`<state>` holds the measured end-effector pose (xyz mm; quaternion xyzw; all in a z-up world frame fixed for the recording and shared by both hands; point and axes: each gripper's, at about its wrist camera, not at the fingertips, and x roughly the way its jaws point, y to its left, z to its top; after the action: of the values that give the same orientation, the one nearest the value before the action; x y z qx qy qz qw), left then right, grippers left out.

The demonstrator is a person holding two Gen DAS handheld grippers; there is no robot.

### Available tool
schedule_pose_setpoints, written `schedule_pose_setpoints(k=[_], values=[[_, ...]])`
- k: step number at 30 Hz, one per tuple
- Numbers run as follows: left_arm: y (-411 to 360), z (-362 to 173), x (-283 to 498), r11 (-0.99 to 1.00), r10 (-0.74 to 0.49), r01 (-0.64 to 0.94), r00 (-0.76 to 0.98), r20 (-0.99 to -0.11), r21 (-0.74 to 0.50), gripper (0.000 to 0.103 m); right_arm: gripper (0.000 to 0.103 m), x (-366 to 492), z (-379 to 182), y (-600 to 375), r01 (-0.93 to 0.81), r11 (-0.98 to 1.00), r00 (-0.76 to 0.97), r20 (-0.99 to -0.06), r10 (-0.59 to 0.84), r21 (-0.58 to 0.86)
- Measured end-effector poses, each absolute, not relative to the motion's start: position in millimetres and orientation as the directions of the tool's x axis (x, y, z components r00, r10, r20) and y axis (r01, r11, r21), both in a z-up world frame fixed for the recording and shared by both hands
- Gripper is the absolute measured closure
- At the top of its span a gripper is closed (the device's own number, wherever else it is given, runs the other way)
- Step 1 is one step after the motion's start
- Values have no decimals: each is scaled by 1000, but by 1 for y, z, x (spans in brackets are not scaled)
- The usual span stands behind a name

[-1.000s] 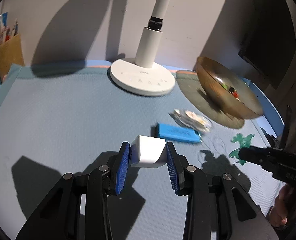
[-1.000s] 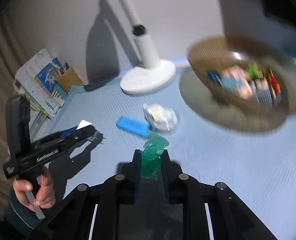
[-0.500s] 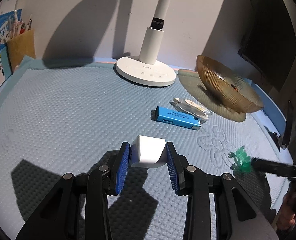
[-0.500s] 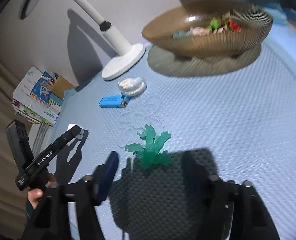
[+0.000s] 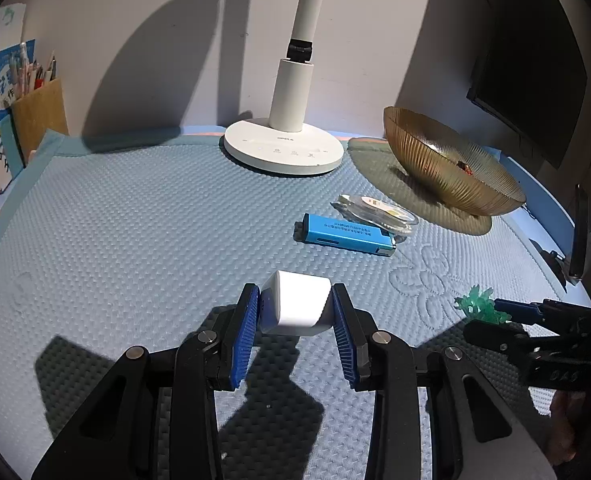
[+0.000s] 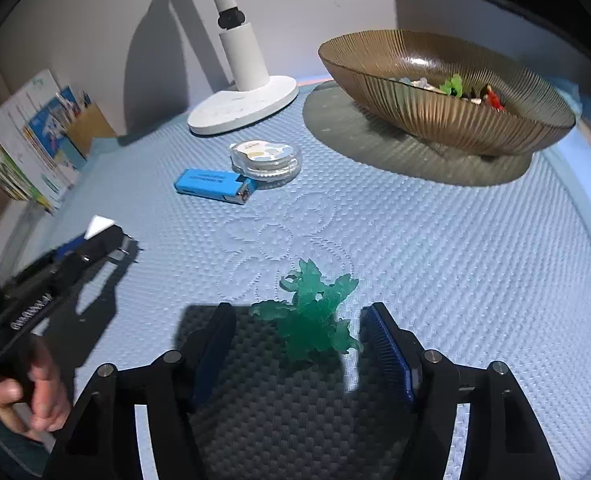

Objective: Organize rigid objects
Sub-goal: 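Grasp the white charger cube with the left tool while the right tool grasps the green toy, then carry charger and green toy to the amber bowl and release both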

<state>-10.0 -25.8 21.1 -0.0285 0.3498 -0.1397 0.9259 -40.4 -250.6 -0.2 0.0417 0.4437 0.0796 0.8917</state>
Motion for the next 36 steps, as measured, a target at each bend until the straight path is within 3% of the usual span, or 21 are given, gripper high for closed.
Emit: schedule_pose_setpoints(k=[2,5,14,19,27,32,36], values=[[-27,21,-10,961,-273,238,717,-642,-142,70,48,-41,-2,-243,-92,993,602,-790,112,71],[-28,20,-11,963,-264,234,719,-643,-134,70,67,-44,-2,-241,-78,997,618,-783,68,25],[-36,28,-5,956,-284,255,695,-660,-143,70,67,-64,35,-276,-62,990,691,-710,134,127],[-63,76,9,933,-342,338,721,-603,-125,70,67,-56,88,-317,-32,988,755,-645,123,152],[-144,150,66,885,-430,457,738,-520,-84,70,67,-7,162,-396,118,979,834,-552,-7,166],[-185,150,117,861,-490,472,676,-550,-187,70,67,30,168,-431,165,963,830,-557,-19,214],[-212,126,138,863,-482,466,638,-601,-197,70,67,55,146,-449,215,952,791,-611,-40,216]])
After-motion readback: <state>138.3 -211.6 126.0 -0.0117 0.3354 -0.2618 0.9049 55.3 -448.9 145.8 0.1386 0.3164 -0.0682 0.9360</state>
